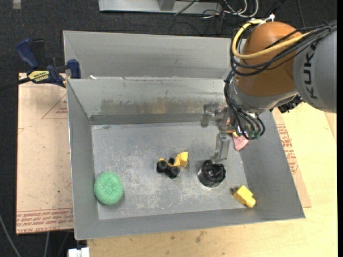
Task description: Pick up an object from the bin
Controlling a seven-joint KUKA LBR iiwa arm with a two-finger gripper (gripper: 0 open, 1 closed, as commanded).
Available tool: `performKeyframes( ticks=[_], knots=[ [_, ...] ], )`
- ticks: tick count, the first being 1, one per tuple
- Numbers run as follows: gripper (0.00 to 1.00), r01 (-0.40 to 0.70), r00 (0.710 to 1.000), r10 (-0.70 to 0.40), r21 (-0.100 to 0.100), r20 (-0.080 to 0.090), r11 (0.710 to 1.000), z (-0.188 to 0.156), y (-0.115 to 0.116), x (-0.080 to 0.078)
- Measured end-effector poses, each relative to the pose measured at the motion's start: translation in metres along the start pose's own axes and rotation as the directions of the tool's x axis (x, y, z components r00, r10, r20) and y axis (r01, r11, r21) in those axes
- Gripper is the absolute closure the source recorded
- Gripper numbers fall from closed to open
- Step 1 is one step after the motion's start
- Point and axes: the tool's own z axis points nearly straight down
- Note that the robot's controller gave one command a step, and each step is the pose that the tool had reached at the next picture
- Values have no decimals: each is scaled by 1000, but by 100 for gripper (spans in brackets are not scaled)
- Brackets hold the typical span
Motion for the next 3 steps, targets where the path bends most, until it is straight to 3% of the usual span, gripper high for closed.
performKeyframes(
  ticks=[1, 2, 3],
  knots=[
    [0, 0, 1000, 0, 0, 8, 1000, -4, 0, -1],
    [0, 61, 998, -61, 2, 15, 998, 31, 1, -4],
    [0, 1, 1000, -1, 0, 7, 1000, 67, -2, 12]
  ],
)
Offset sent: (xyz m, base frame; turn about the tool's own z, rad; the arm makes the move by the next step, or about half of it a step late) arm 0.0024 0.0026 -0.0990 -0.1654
